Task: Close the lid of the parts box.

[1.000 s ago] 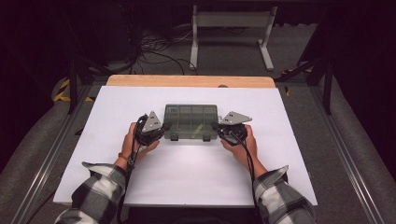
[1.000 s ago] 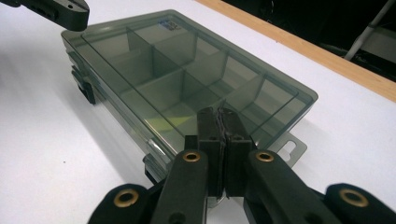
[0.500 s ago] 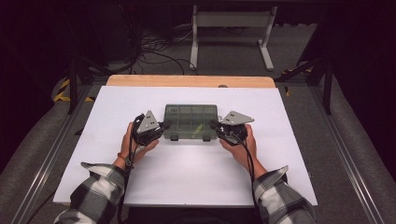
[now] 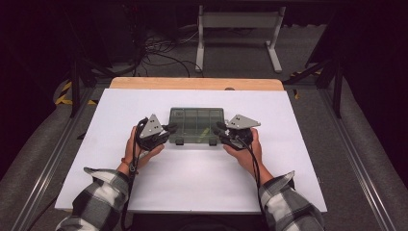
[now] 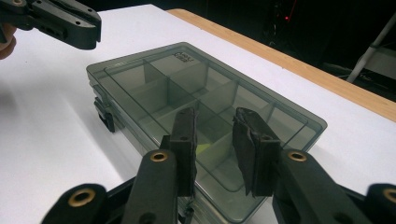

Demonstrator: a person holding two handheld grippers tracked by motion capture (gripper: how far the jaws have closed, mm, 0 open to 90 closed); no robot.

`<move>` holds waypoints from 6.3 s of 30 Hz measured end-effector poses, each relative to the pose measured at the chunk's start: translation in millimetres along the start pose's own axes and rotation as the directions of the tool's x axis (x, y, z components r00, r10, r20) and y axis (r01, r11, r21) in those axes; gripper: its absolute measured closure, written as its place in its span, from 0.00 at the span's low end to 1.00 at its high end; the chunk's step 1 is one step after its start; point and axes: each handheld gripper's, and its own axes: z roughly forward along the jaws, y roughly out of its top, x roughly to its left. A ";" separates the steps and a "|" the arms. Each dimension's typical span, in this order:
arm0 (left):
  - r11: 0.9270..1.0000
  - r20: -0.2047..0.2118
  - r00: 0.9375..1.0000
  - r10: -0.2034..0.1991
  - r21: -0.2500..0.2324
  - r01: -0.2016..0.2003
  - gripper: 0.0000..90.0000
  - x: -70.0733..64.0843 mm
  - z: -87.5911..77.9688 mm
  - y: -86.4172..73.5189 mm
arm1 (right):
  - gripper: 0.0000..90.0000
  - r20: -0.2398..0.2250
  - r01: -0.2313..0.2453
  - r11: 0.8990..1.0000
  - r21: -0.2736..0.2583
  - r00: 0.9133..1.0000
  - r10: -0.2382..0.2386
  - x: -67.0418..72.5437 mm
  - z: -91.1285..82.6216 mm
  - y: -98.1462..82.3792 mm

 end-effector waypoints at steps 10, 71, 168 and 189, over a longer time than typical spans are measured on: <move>1.000 -0.021 1.000 -0.007 0.001 0.007 0.78 0.1 1.1 -0.9 | 0.59 0.003 0.001 1.000 0.004 1.000 -0.001 1.1 4.0 -1.2; 0.996 -0.031 0.999 -0.010 -0.088 0.007 0.05 -7.5 -17.1 5.6 | 0.06 0.133 0.017 0.999 -0.045 0.991 -0.011 2.8 -8.7 6.0; 0.994 -0.018 0.996 0.083 -0.073 -0.084 0.04 -28.8 -83.1 -30.7 | 0.08 0.149 0.142 0.989 -0.028 0.979 -0.136 22.3 -75.6 -34.9; 0.998 -0.040 0.997 0.062 -0.020 -0.062 0.04 -33.1 -98.8 -54.5 | 0.09 0.169 0.155 0.988 -0.022 0.974 -0.150 25.2 -96.1 -55.7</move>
